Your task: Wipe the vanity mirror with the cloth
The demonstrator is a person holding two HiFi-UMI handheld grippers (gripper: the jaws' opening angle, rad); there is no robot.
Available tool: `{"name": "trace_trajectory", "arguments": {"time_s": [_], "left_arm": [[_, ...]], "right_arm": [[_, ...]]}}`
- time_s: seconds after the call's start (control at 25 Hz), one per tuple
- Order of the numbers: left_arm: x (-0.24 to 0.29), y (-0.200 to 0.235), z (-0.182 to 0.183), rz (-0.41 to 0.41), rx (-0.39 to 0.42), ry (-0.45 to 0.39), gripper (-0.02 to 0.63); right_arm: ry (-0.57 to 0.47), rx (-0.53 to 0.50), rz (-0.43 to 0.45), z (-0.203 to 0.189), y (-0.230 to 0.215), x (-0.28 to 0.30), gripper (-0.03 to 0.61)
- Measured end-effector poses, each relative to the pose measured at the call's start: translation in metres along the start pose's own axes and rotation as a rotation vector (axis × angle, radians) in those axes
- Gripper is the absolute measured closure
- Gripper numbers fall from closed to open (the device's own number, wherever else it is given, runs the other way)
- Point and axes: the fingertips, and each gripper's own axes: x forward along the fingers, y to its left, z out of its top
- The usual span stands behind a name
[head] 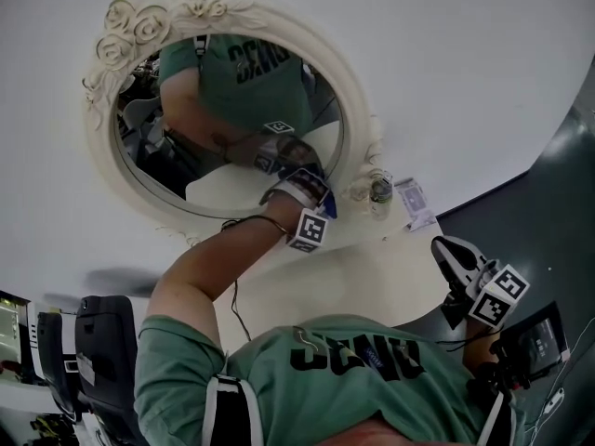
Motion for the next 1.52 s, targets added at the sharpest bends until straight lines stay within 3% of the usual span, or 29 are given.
{"name": "trace_trajectory", "arguments": {"time_s": [0.2,0.4,0.6,0.72,0.88,1.0,1.08,1.32,1.52], "left_arm": [[-0.018,0.048,0.003,0.117,-0.084,-0.015,0.497],[-0.072,0.068,-0.008,0.207,-0.358,-0.132,0.497],[-0.143,0.018,-0.036,0.248,-0.640,-0.205,0.497],[-0.180,-0.030,-0.053,0.246,-0.879,-0.248,0.497],[-0.228,-0.105,-0.082,0.271,-1.256,-0.308,0.497],[-0.267,-0.154,-0.103,0.305,-1.564,-0.410,0.497],[-0.290,-0.181,-0.115,0.321,-1.694,-0.478,0.497],[-0.355,-0.246,-0.139,0.386,-1.864,-0.671,0.497],[-0.380,-0.272,-0.130,0.401,-1.963,-0.865,0.495]], "right_arm": [[0.008,-0.014,0.053,0.002,0.015,0.017,0.566],[0.016,-0.063,0.119,0.009,0.043,0.041,0.567],[0.026,-0.069,0.153,0.002,0.065,0.060,0.566],[0.041,-0.087,0.171,-0.006,0.084,0.078,0.566],[0.077,-0.118,0.206,-0.024,0.119,0.115,0.567],[0.133,-0.134,0.233,-0.040,0.157,0.143,0.567],[0.169,-0.157,0.245,-0.051,0.185,0.159,0.568],[0.203,-0.197,0.257,-0.083,0.263,0.197,0.568],[0.275,-0.214,0.260,-0.108,0.299,0.214,0.568]]}}
